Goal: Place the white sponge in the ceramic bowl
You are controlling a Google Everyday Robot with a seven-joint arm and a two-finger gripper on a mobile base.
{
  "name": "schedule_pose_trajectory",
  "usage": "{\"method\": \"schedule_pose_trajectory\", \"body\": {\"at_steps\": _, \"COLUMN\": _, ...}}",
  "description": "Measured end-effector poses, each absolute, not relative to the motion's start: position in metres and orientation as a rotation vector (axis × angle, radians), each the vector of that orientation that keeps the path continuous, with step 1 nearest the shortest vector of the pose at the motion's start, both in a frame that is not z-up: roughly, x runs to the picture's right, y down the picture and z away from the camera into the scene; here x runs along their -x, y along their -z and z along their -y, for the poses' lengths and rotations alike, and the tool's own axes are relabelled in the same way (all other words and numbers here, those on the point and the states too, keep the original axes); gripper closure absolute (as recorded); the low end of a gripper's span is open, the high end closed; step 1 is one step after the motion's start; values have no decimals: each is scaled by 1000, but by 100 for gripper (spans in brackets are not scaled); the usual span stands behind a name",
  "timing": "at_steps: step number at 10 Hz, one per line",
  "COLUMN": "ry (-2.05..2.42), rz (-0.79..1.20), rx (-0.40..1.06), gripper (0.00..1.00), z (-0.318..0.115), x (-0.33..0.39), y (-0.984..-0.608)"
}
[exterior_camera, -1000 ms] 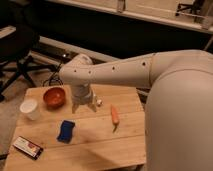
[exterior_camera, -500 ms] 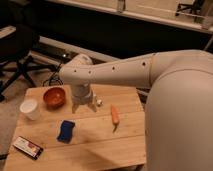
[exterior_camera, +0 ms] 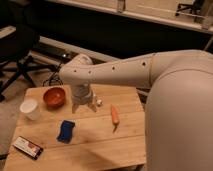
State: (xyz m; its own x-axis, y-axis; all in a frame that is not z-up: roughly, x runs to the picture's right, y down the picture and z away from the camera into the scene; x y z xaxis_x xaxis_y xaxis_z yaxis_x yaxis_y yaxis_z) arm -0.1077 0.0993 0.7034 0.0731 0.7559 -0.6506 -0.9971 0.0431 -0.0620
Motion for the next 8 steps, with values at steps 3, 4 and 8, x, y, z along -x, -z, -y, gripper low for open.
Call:
{"method": "schedule_pose_trajectory", "body": {"at_steps": 3, "ry": -1446, "rz": -533, "rx": 580, "gripper": 35, "z": -104, "x": 108, "y": -705}}
{"method": "schedule_pose_trajectory", "body": {"at_steps": 4, "ry": -1458, "rz": -555, "rx": 567, "gripper": 35, "z": -113, "x": 114, "y": -708}}
{"method": "schedule_pose_trajectory", "body": {"at_steps": 8, "ry": -1444, "rz": -647, "rx": 534, "gripper": 35, "z": -178, "x": 168, "y": -726}}
